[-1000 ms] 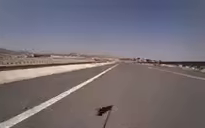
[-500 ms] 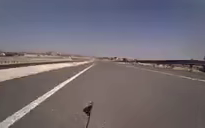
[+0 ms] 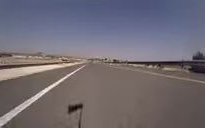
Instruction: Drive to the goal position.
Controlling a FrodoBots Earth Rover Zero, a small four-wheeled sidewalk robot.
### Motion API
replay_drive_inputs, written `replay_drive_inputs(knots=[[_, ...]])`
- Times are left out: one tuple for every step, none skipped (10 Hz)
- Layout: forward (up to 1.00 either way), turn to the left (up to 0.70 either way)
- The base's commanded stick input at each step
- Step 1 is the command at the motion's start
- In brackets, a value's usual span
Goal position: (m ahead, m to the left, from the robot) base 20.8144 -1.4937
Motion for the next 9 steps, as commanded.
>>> replay_drive_inputs(knots=[[0.7,0.0],[0.7,0.0],[0.7,0.0],[0.7,0.0],[0.7,0.0],[0.7,0.0],[0.7,0.0],[0.7,0.0],[0.7,0.0]])
